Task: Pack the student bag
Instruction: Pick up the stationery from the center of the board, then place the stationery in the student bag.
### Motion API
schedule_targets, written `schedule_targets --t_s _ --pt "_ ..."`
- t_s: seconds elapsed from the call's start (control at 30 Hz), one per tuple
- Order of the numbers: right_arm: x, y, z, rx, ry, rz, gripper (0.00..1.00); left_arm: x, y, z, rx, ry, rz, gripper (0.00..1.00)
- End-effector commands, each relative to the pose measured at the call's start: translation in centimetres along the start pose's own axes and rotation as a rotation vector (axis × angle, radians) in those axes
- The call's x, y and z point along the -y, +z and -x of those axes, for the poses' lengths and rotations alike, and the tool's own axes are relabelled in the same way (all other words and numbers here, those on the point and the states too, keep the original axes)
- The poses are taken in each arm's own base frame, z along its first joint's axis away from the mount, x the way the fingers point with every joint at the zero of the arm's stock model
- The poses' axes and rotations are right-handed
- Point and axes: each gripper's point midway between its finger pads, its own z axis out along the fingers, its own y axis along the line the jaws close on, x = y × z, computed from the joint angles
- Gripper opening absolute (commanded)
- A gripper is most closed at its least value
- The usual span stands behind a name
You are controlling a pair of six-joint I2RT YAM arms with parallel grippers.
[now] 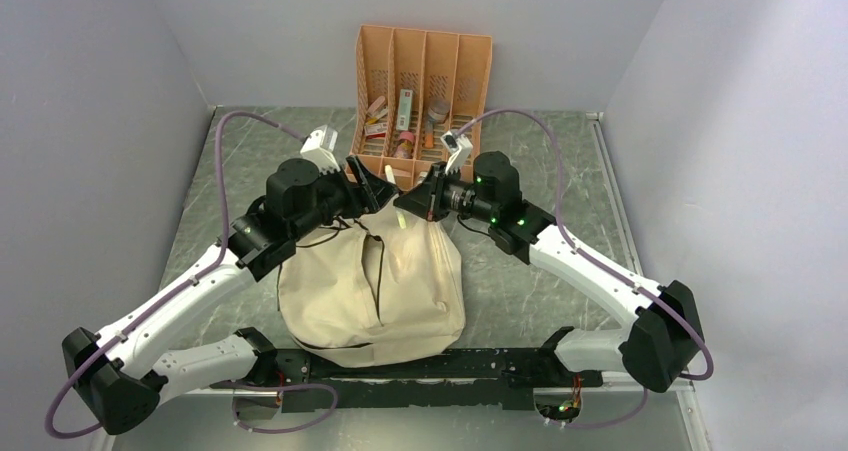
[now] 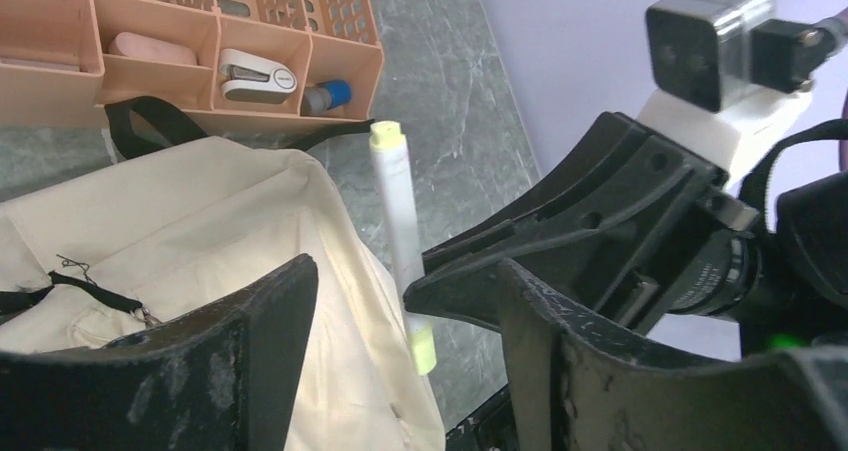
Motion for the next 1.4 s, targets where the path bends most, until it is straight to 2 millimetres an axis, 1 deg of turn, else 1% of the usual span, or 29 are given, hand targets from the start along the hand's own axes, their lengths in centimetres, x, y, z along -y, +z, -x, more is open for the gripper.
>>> schedule_targets --t_s 0.0,0.17,0.33,0.4,0.47,0.53,0.6,0.63,0.67,0.77,0.83,0.9,0.93,1.03,1.17,1.27,1.37 --pt "-3.0 -0.2 2.4 0.066 -0.017 0.102 0.00 0.0 0.7 0.5 0.018 -0.007 0.001 0.66" --pt "-4.2 -0.1 2.2 0.042 -0.025 0.158 0.00 0.3 1.0 0.3 0.011 -0.021 -0.015 0.56" --pt "-4.0 -0.3 1.8 0.051 -0.025 0.152 0.00 0.1 1.2 0.0 0.008 -0.023 -0.018 0.33" --pt "-3.9 -0.3 1.6 0.043 -0.023 0.149 0.00 0.1 1.2 0.0 0.004 -0.021 -0.015 0.22" --pt "-3.7 -0.3 1.4 0.039 -0.025 0.142 0.00 0.1 1.1 0.0 0.006 -0.024 -0.014 0.15" --pt "-3.4 -0.3 1.4 0.036 -0.030 0.125 0.03 0.2 1.0 0.0 0.007 -0.027 -0.015 0.06" --pt "-3.3 -0.3 1.4 0.036 -0.039 0.116 0.12 0.0 1.0 0.0 0.008 -0.026 -0.013 0.05" --pt "-3.2 -0.4 1.5 0.038 -0.044 0.108 0.18 -0.1 1.0 -0.1 0.008 -0.023 -0.010 0.05" --pt "-2.9 -0.4 1.5 0.038 -0.050 0.094 0.26 -0.3 1.0 -0.2 0.006 -0.016 -0.001 0.05" --pt "-1.5 -0.5 1.7 0.046 -0.049 0.007 0.40 -1.7 0.8 -0.4 -0.003 0.013 0.069 0.05" --pt "-0.2 -0.6 1.7 0.049 -0.044 -0.069 0.46 -3.6 0.4 -0.5 -0.006 0.030 0.166 0.05" --pt "1.0 -0.5 1.0 0.018 -0.041 -0.141 0.51 -5.9 -0.5 -0.5 0.006 0.048 0.275 0.05" --pt "1.7 -0.4 0.6 -0.003 -0.040 -0.179 0.53 -7.3 -1.2 -0.3 0.027 0.057 0.346 0.05" --pt "2.8 0.2 -0.8 -0.067 -0.062 -0.294 0.60 -10.7 -3.5 -0.3 0.056 0.070 0.513 0.05" --pt "3.9 1.4 -3.5 -0.155 -0.113 -0.439 0.67 -13.8 -6.4 -0.8 0.063 0.089 0.669 0.05" --pt "4.0 2.3 -6.4 -0.246 -0.166 -0.525 0.70 -14.8 -7.9 -0.8 0.076 0.095 0.719 0.05" --pt "3.9 3.0 -9.0 -0.319 -0.199 -0.566 0.70 -14.9 -8.6 -1.0 0.085 0.084 0.707 0.05"
